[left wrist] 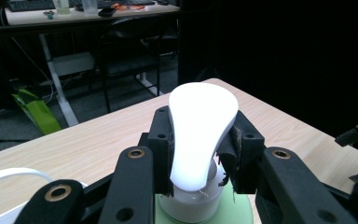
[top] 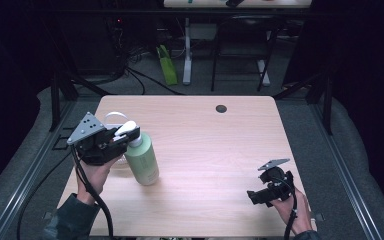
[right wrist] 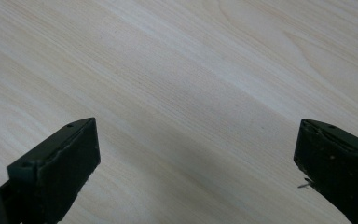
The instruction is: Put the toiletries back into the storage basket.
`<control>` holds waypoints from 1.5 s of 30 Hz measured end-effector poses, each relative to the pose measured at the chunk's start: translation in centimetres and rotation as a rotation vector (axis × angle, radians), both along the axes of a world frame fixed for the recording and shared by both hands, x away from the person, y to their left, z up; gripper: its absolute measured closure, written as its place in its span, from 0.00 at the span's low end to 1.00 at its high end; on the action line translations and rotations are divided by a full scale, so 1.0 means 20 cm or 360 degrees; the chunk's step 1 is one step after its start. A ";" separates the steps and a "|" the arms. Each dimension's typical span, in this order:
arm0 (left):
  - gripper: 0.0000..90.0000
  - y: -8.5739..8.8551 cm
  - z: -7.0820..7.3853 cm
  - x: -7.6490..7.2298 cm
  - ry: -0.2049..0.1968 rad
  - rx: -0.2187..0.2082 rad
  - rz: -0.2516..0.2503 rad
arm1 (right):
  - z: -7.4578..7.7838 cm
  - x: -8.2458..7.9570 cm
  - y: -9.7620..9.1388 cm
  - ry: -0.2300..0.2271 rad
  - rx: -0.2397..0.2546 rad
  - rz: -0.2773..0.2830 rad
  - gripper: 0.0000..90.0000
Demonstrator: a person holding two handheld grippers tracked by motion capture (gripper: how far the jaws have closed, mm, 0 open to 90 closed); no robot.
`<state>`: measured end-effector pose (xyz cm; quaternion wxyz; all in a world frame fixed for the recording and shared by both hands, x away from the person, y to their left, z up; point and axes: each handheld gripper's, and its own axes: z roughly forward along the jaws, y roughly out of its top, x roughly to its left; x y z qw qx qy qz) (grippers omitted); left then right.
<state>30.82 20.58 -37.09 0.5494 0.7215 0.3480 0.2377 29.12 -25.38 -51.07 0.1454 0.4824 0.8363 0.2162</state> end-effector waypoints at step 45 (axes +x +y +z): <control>0.75 0.11 0.29 0.07 -0.0061 0.0028 0.0004 | -0.01 0.00 0.01 0.0020 -0.0014 0.0004 0.00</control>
